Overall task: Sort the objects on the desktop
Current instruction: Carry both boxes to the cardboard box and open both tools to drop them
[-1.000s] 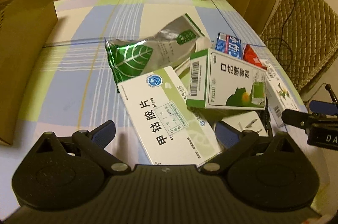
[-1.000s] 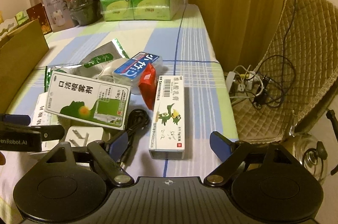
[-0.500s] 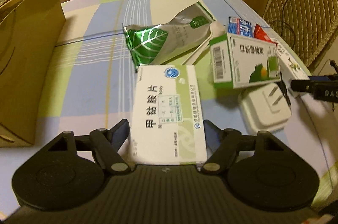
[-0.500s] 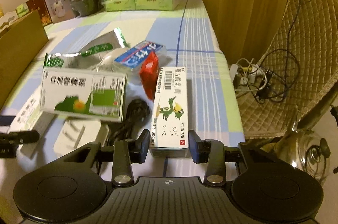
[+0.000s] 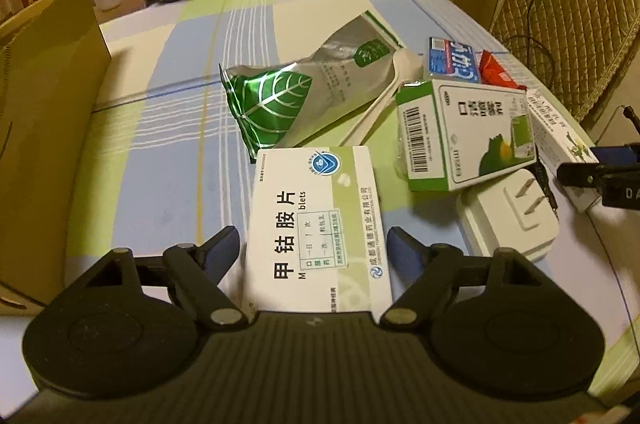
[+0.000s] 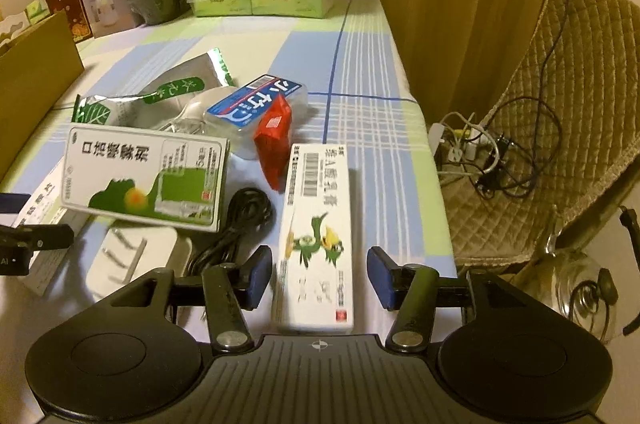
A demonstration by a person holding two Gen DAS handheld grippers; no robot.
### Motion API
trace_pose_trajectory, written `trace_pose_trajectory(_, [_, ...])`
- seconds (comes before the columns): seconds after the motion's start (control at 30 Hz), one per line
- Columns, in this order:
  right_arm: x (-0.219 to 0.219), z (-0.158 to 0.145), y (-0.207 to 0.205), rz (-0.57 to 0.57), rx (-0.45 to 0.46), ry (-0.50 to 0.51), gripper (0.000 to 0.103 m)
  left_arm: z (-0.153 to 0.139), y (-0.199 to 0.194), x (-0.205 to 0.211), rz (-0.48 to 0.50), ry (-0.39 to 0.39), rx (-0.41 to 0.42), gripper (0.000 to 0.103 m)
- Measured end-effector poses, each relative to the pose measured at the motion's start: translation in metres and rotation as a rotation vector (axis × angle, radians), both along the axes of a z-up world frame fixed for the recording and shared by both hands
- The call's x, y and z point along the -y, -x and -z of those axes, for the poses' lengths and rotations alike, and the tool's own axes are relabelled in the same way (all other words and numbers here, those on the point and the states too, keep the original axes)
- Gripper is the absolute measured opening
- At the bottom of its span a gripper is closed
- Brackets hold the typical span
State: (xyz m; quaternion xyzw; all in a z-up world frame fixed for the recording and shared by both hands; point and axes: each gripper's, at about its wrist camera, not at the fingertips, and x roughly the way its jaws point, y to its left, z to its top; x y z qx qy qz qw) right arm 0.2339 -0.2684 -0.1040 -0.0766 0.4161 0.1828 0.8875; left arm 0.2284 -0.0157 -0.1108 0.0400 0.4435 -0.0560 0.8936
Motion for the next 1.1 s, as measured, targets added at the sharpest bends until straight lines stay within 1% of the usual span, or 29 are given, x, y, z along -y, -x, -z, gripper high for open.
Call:
trace_pose_trajectory(0.03, [-0.001, 0.001, -0.002, 0.000, 0.000, -0.001, 0.050, 0.001, -0.001, 0.000, 0.002, -0.003, -0.003, 0.073])
trace_pose_trajectory(0.07, [-0.002, 0.001, -0.005, 0.001, -0.002, 0.002, 0.050, 0.002, -0.002, 0.000, 0.006, -0.005, -0.006, 0.069])
trace_pose_trajectory(0.17, [-0.006, 0.005, -0.011, -0.001, -0.011, 0.011, 0.048, 0.005, -0.005, -0.001, 0.015, -0.013, -0.017, 0.068])
trace_pose_trajectory(0.2, [-0.007, 0.007, -0.011, -0.002, -0.014, 0.014, 0.041, 0.006, -0.005, -0.001, 0.019, -0.011, -0.015, 0.068])
trace_pose_trajectory(0.23, [-0.007, 0.006, -0.011, -0.001, -0.007, 0.018, 0.036, 0.006, -0.005, -0.001, 0.021, -0.009, -0.014, 0.068])
trace_pose_trajectory(0.33, [-0.006, 0.003, -0.010, 0.014, -0.021, 0.005, 0.036, 0.005, -0.006, -0.001, 0.028, -0.013, -0.015, 0.067])
trace_pose_trajectory(0.43, [-0.006, -0.005, 0.000, 0.007, -0.005, 0.008, 0.035, 0.001, -0.001, -0.001, 0.039, -0.032, -0.007, 0.067])
trace_pose_trajectory(0.67, [-0.005, -0.032, 0.023, 0.023, 0.015, -0.021, 0.035, -0.017, 0.018, -0.011, 0.031, -0.012, 0.012, 0.066])
trace_pose_trajectory(0.77, [-0.012, -0.057, 0.035, 0.020, 0.043, -0.045, 0.035, -0.031, 0.025, -0.015, 0.030, 0.005, 0.024, 0.066])
trace_pose_trajectory(0.9, [-0.030, -0.091, 0.051, 0.001, 0.087, -0.081, 0.035, -0.060, 0.036, -0.025, 0.036, 0.019, 0.063, 0.067])
trace_pose_trajectory(0.97, [-0.049, -0.109, 0.063, -0.028, 0.111, -0.104, 0.035, -0.076, 0.042, -0.034, 0.034, 0.026, 0.084, 0.067])
trace_pose_trajectory(1.1, [-0.095, -0.125, 0.084, -0.098, 0.118, -0.156, 0.035, -0.105, 0.057, -0.065, 0.006, 0.038, 0.112, 0.067])
